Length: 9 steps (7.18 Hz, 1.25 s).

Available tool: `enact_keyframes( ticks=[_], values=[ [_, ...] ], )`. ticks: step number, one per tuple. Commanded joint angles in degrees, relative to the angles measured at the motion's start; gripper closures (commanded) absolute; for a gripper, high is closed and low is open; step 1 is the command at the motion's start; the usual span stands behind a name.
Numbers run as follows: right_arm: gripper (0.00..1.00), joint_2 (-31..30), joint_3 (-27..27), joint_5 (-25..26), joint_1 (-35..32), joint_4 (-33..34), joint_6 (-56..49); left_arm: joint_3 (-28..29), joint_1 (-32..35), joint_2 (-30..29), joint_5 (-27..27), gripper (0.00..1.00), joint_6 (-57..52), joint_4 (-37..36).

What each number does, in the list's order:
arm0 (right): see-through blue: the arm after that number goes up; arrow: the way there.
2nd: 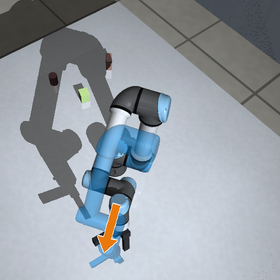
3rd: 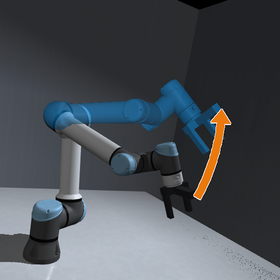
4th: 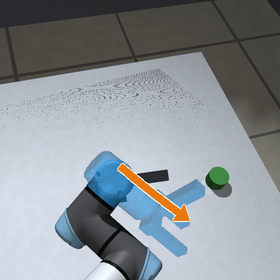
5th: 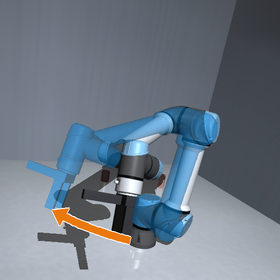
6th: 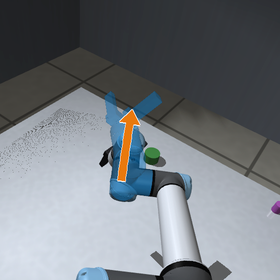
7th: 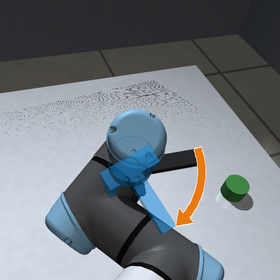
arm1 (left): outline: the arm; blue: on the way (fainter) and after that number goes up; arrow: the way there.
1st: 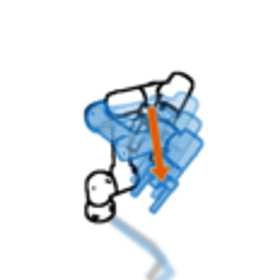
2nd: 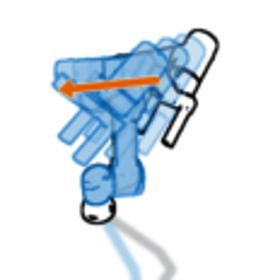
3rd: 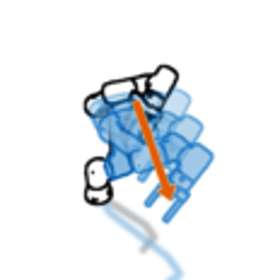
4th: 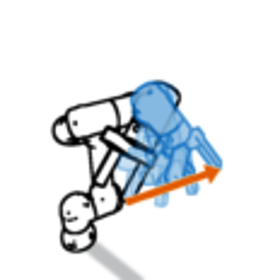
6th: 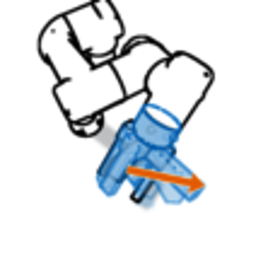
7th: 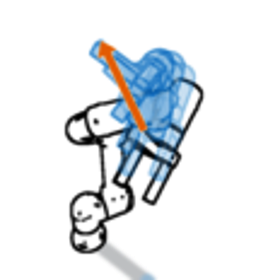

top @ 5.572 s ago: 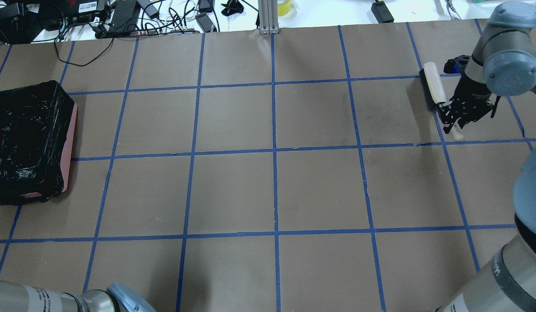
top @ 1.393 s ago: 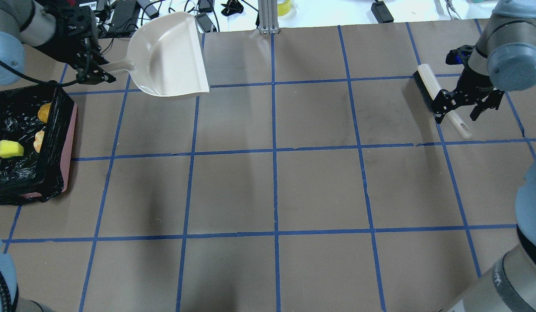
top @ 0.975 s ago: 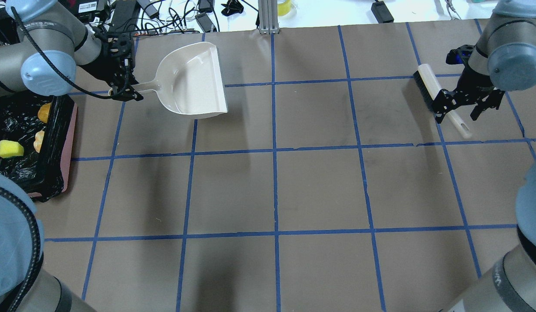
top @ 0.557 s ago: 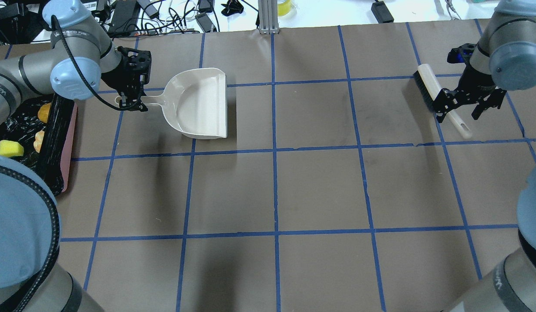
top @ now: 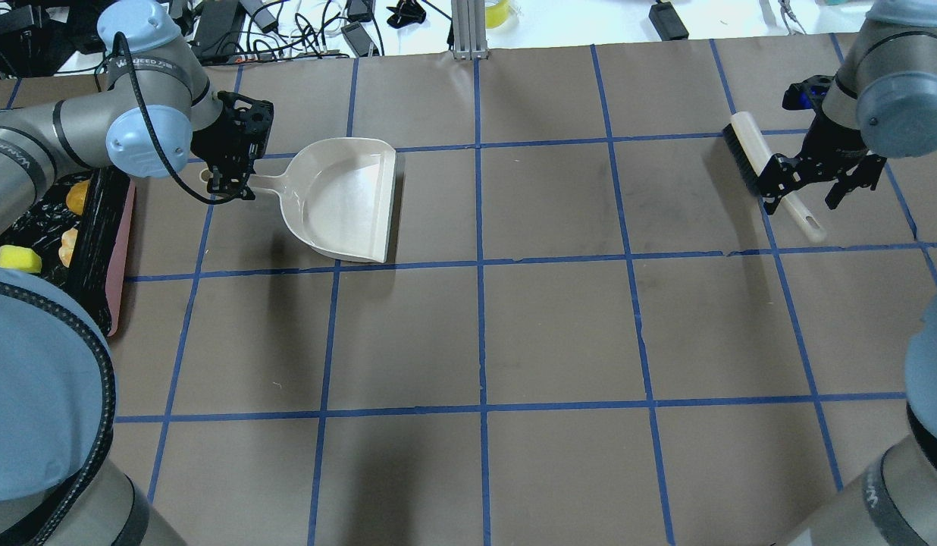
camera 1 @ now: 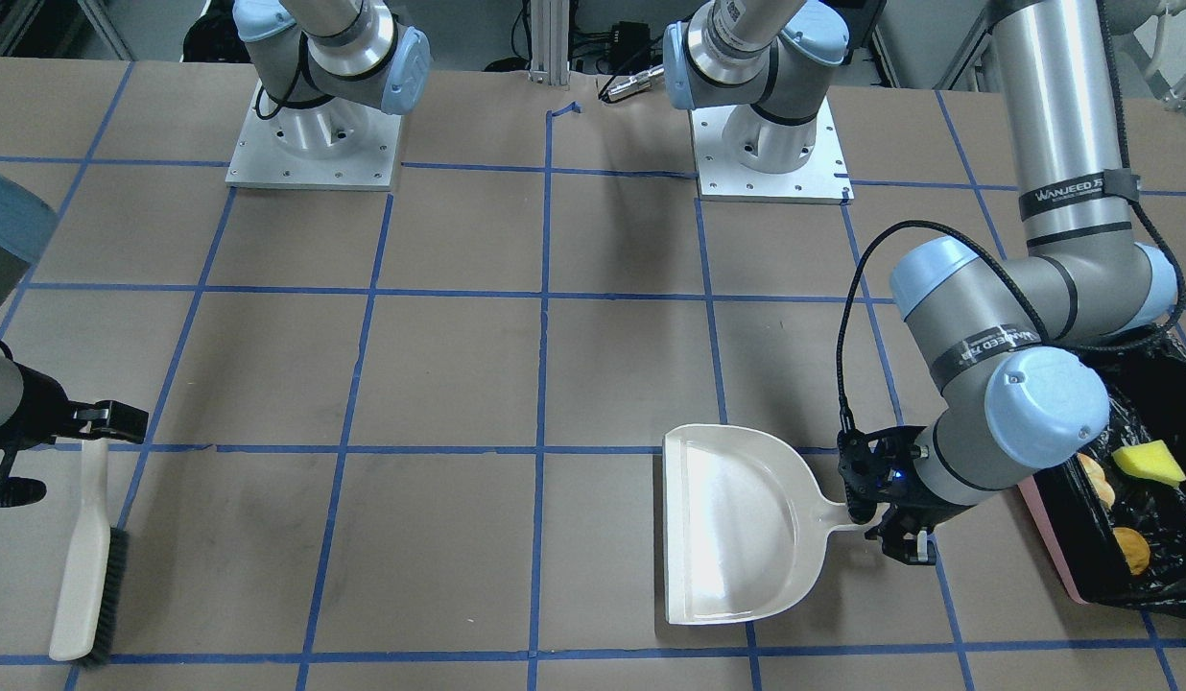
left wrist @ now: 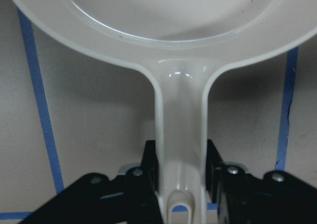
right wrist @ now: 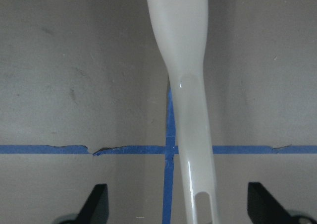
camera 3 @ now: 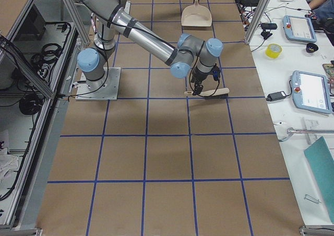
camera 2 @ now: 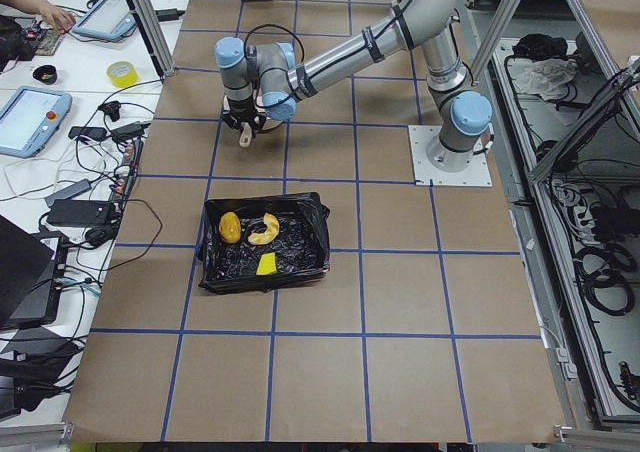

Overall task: Sweep and dump trash into bin
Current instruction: 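Bring the empty dustpan back and lower it onto the table with the left gripper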

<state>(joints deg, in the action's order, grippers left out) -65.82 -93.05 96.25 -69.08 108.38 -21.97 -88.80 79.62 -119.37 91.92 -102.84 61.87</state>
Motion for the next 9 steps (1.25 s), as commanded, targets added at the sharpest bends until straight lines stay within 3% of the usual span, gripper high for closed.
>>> enact_keyframes(
  ticks=[1, 2, 3, 7, 9],
  values=[
    [0.00, -0.01, -0.03, 0.08, 0.00, -0.01, 0.00, -0.93, 0.01, -0.51, 1.58, 1.00, -0.35, -1.74],
    [0.00, -0.01, -0.03, 0.17, 0.00, -0.01, 0.00, -0.93, 0.01, -0.51, 1.59, 0.64, -0.35, -1.84],
    [0.00, -0.01, -0.03, 0.17, 0.00, 0.08, 0.00, -1.19, 0.01, -0.43, 1.24, 0.01, 0.00, -1.84],
    [0.00, -0.01, 0.06, 0.26, 0.00, -0.01, 0.00, -2.16, 0.71, 2.90, 1.42, 0.00, 2.53, -1.58],
    [0.00, -0.01, 0.06, 0.26, 0.00, -0.01, 0.00, -2.16, 6.39, 6.94, 1.06, 0.00, 17.60, -1.49]
  ],
)
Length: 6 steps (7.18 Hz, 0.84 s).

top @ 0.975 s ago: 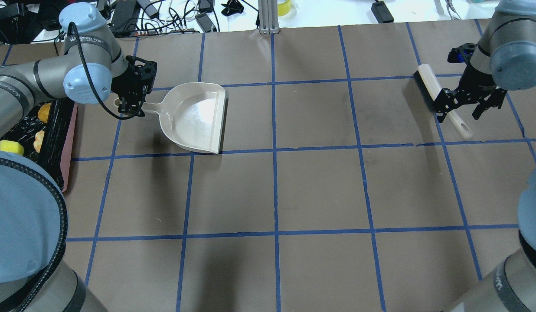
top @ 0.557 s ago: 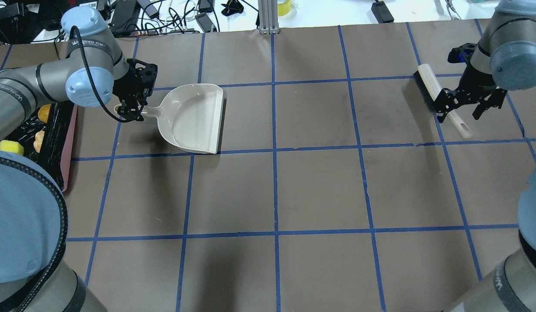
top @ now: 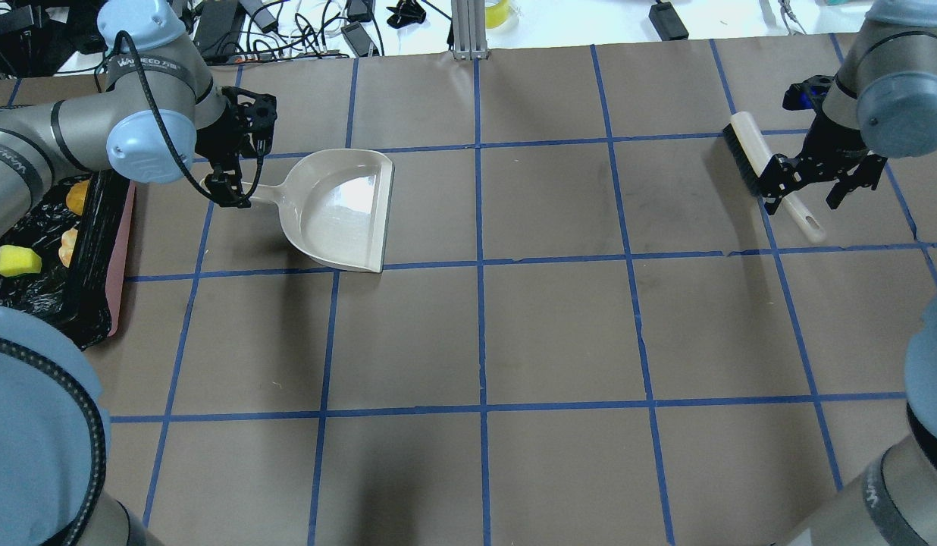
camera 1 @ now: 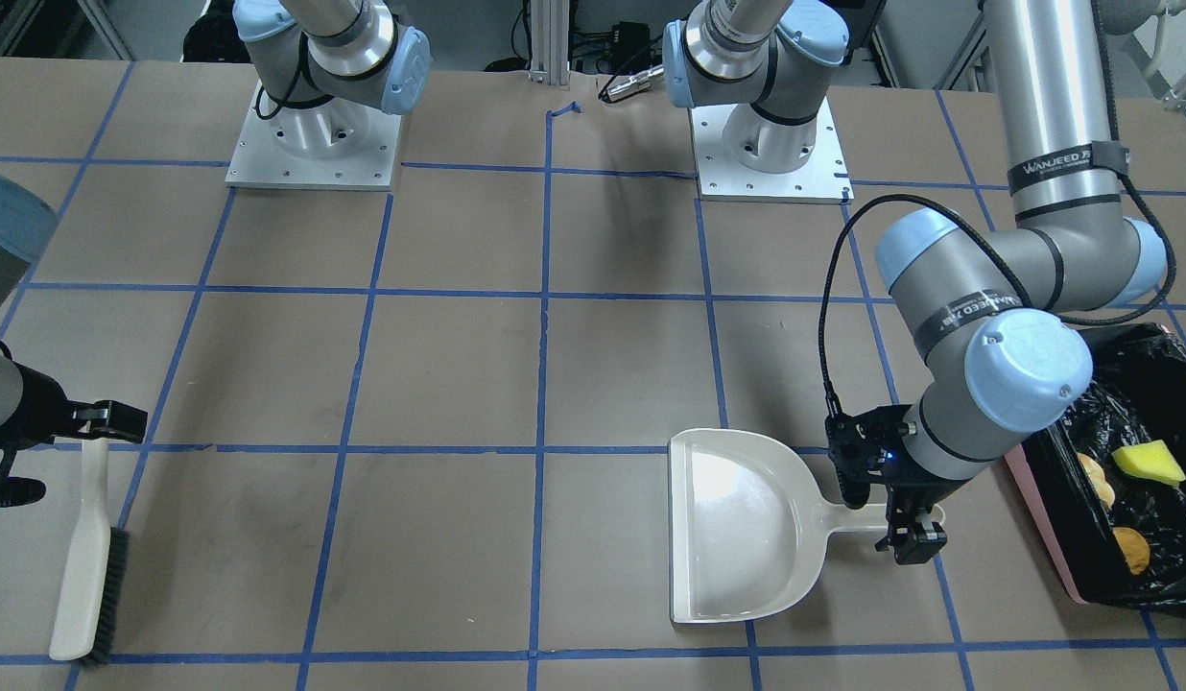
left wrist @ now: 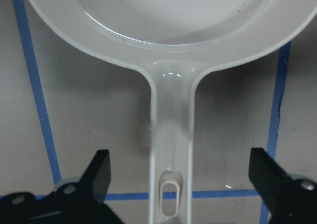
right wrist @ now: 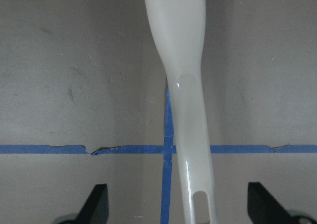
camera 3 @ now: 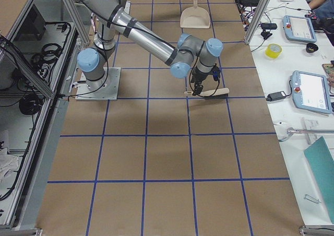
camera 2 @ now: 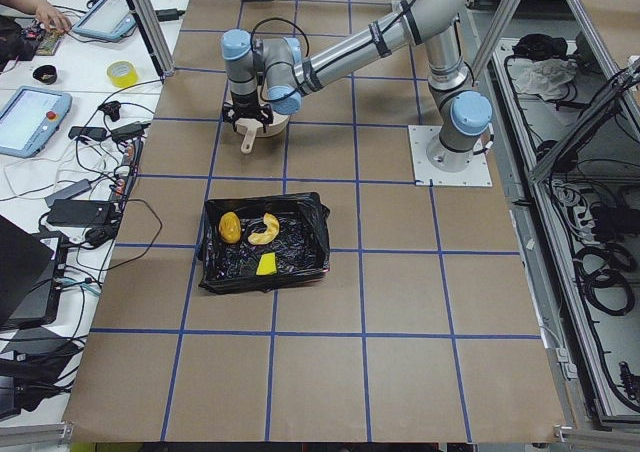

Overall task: Sweep and dump trash into bin
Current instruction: 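Open the left gripper and lift it away from the dustpan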

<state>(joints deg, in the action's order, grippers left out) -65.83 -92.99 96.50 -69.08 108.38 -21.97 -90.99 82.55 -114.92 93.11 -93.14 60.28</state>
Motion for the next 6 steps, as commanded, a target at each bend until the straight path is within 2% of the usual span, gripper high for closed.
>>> enact_keyframes(
  ticks=[1, 5, 6],
  values=[
    [0.00, 0.00, 0.00, 0.00, 0.00, -0.01, 0.00, 0.11, 4.97, 5.03, 0.32, 0.00, 13.37, 0.36],
    [0.00, -0.08, 0.18, 0.09, 0.00, -0.01, 0.00, 0.11, 5.43, 11.72, -0.91, 0.00, 27.38, 2.91],
    [0.00, -0.09, 0.09, 0.09, 0.00, -0.01, 0.00, 0.11, 5.52, 13.04, -0.91, 0.00, 37.15, 3.52]
  ],
)
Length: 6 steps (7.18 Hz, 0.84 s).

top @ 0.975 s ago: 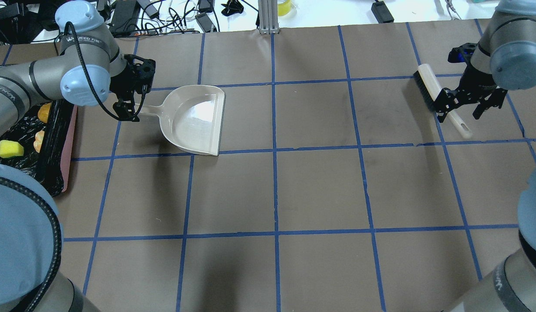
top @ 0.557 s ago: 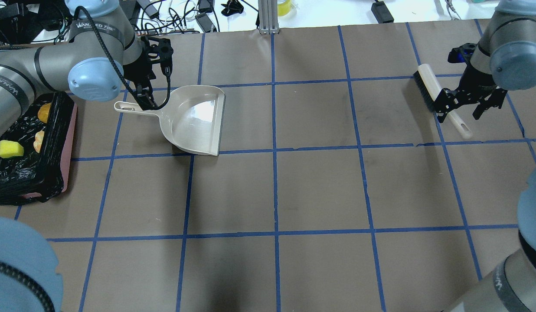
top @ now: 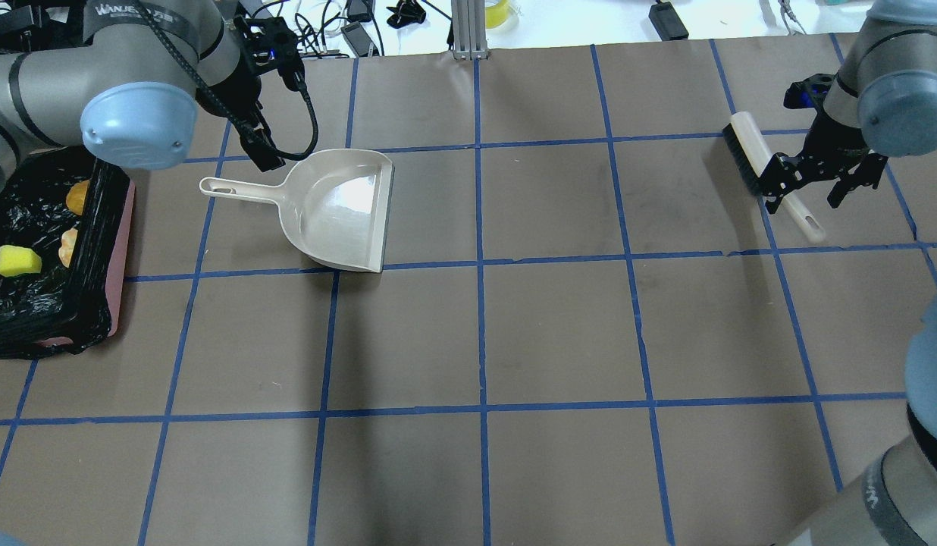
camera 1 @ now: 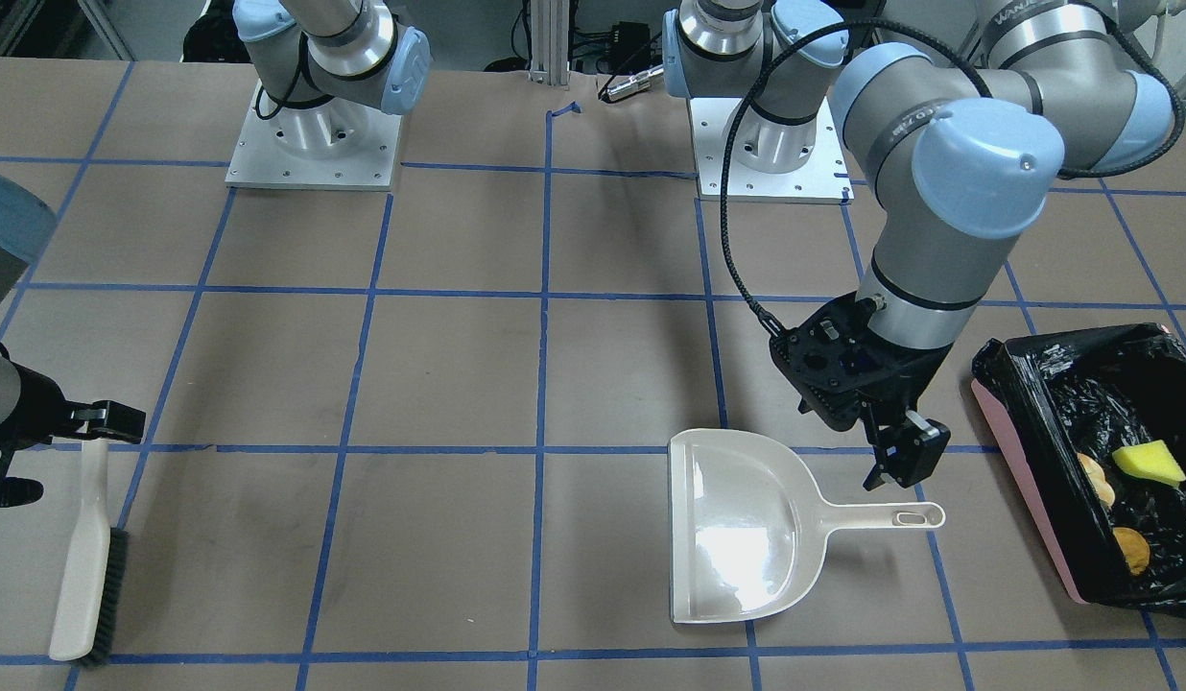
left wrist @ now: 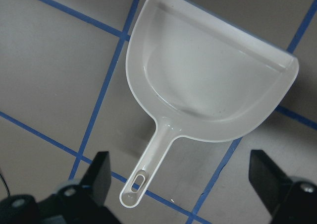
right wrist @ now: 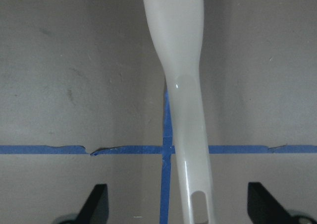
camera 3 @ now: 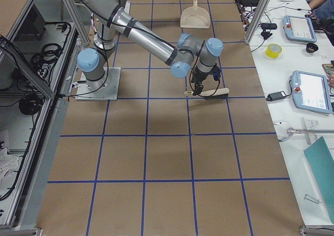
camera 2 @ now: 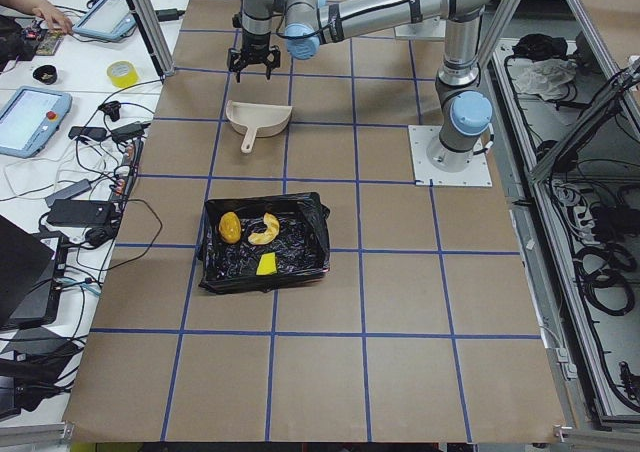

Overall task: Sweep and dump trash into bin
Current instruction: 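Open the left gripper and lift it away from the dustpan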

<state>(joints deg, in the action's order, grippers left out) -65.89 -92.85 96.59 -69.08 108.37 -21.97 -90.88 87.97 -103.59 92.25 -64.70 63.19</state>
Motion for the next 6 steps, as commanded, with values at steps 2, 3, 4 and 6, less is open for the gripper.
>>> enact_keyframes(
  ticks=[2, 3, 4, 6],
  values=[
    [0.00, -0.11, -0.05, 0.00, 0.00, 0.00, 0.00, 0.53, 0.44, 4.70, -1.54, 0.00, 23.17, 3.41],
    [0.00, -0.11, 0.04, -0.26, 0.00, 0.00, 0.00, 0.88, 0.18, 6.98, -1.72, 0.00, 29.39, 7.78],
    [0.00, -0.11, 0.04, -0.52, 0.00, 0.00, 0.00, 0.97, -0.26, 9.00, -3.90, 0.00, 32.85, 8.79],
    [0.00, -1.16, 0.21, -0.70, -0.09, 0.70, 0.09, 3.07, -0.70, 12.87, -5.77, 0.00, 34.63, 21.47]
  ],
)
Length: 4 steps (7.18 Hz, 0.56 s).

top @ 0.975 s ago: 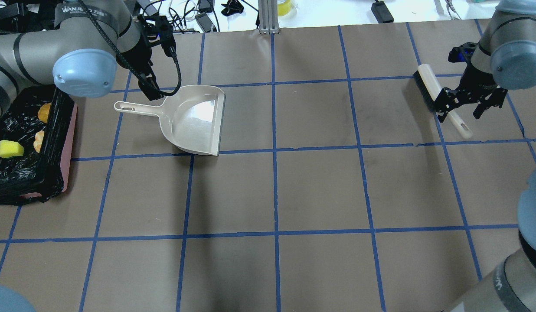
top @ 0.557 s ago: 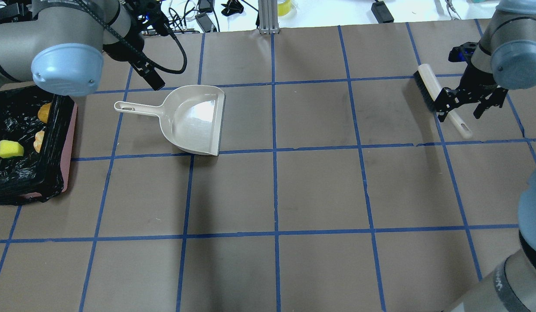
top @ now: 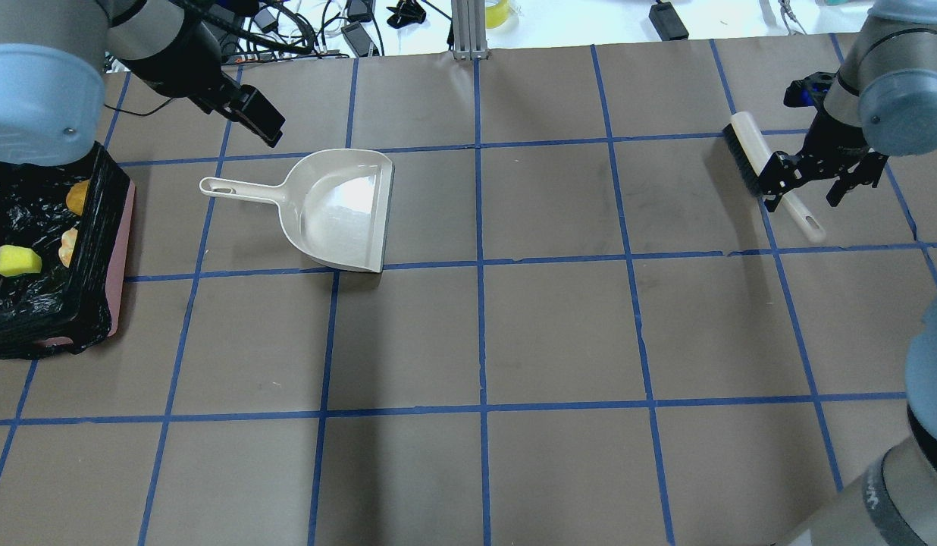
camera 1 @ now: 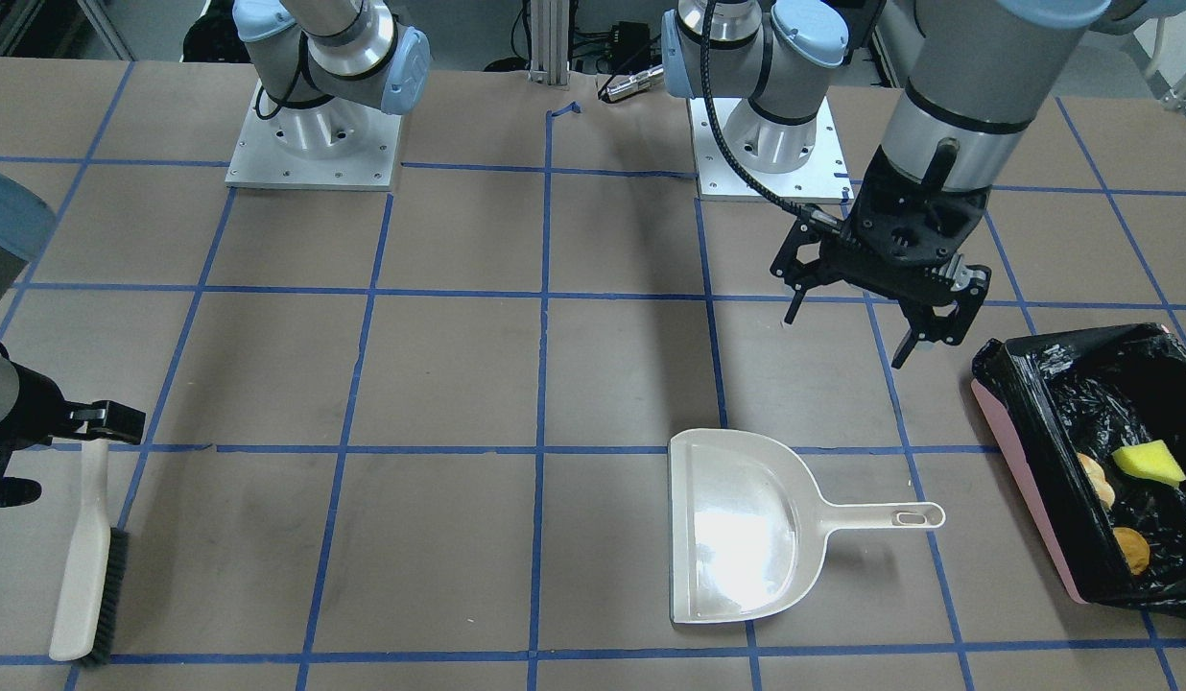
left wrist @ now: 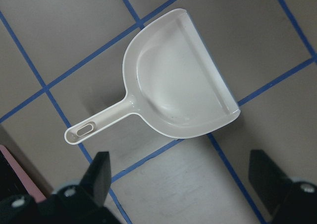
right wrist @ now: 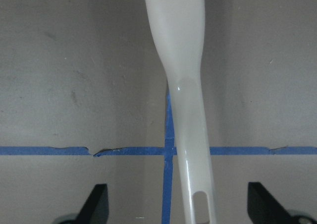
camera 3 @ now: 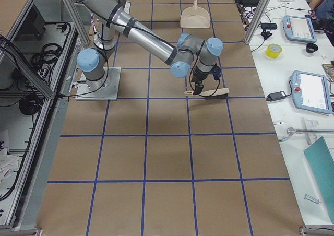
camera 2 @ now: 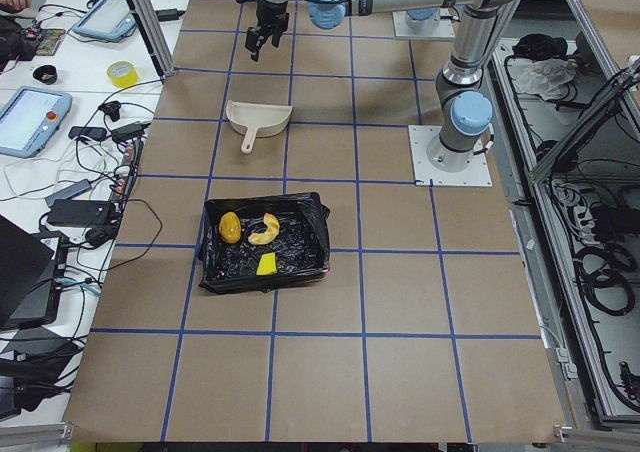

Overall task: Sweep and dump trash into bin
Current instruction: 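Open the left gripper and lift it away from the dustpan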

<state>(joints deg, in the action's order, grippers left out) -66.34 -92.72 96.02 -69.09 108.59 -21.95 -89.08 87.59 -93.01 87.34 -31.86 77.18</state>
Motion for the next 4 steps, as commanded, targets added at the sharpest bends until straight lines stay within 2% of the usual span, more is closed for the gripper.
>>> enact_keyframes(
  ticks=[1, 2, 4],
  values=[
    [0.00, -2.29, 0.00, -0.13, -1.38, 0.49, 0.50, 2.40, -0.31, 4.05, -0.86, 0.00, 6.50, 10.94],
    [0.00, -4.39, 0.09, -0.05, -3.48, -0.21, 1.11, 2.76, 0.04, 5.55, -0.94, 0.00, 9.77, 13.06],
    [0.00, -13.16, 0.87, -0.83, -10.32, -5.90, 8.37, 2.41, -0.13, 7.23, -0.86, 0.00, 17.16, 15.44]
  ],
)
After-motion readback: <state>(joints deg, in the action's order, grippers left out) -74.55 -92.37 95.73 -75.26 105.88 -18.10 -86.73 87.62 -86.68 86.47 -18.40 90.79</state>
